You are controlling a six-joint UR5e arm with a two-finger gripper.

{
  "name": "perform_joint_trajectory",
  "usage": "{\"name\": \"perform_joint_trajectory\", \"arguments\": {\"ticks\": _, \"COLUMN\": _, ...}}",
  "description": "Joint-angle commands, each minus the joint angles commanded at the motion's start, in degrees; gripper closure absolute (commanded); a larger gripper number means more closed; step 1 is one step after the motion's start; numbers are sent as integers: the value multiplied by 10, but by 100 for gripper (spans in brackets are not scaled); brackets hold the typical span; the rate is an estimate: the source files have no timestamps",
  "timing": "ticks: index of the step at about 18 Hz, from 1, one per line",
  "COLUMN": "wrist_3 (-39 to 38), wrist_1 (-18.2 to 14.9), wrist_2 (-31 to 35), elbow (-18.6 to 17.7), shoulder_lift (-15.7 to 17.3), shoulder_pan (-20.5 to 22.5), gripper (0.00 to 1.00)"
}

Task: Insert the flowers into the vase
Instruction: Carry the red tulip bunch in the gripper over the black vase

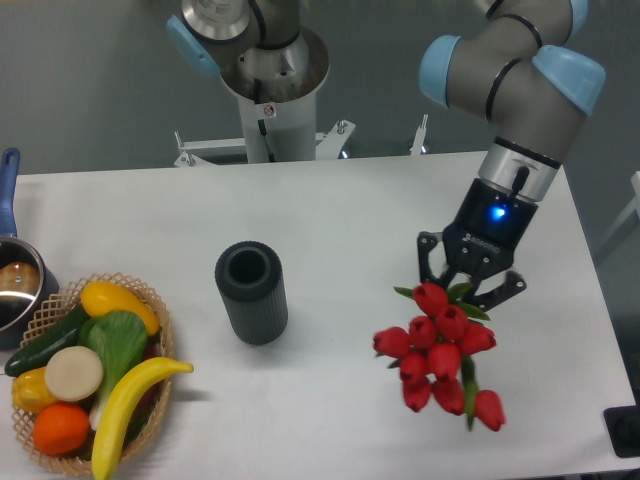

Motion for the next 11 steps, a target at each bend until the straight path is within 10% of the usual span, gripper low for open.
{"name": "perform_joint_trajectory", "arguments": {"ticks": 11, "wrist_3": 2, "wrist_1": 46, "wrist_2": -212, "elbow": -61, "shoulder_lift": 14, "shoulder_pan": -4, "gripper": 100}}
